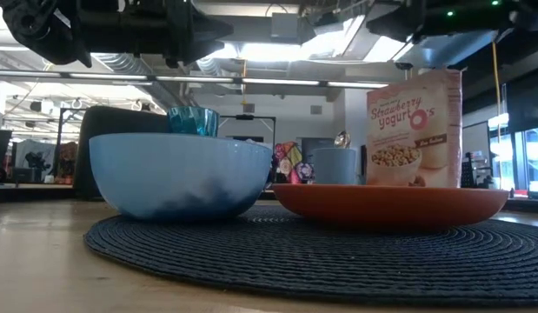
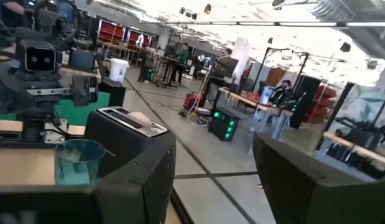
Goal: Arrange a breakfast setting
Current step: Put the toasted bagel on the orange plate
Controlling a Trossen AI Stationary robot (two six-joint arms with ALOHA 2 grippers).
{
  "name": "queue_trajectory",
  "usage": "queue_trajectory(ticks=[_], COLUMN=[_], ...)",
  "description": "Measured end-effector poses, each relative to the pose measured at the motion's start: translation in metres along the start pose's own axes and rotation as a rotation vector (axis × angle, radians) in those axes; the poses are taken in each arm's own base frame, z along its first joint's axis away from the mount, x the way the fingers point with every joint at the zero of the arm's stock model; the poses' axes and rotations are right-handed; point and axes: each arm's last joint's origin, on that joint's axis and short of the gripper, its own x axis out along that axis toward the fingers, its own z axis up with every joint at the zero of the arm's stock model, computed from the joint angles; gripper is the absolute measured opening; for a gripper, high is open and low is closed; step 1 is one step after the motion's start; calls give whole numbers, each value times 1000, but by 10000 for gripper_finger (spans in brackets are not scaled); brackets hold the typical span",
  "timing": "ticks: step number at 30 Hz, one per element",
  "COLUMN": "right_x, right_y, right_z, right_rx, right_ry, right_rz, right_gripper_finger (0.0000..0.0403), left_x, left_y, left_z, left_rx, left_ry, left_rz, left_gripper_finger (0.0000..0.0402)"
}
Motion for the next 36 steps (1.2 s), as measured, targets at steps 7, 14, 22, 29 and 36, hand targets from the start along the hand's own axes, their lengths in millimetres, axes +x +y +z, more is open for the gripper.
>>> queue_trajectory(ticks=[7, 14, 22, 29, 36], right_x=[21, 47, 74, 93, 107], right_y=[16, 26, 31, 33, 36], right_z=[13, 27, 29, 33, 18], right_rx=[-62, -86, -110, -112, -148], right_ry=[118, 308, 546, 686, 800], right_rz=[-93, 10, 154, 260, 304], right_gripper_finger=[204, 204, 204, 204, 204], left_x=[0, 0, -1, -1, -1], left_y=[0, 0, -3, -3, -3], left_z=[-1, -1, -2, -2, -2], left_rx=[3, 4, 4, 7, 7], left_ry=[7, 12, 16, 23, 23], left_rz=[-3, -10, -25, -26, -26], left_gripper_finger=[322, 322, 322, 322, 322])
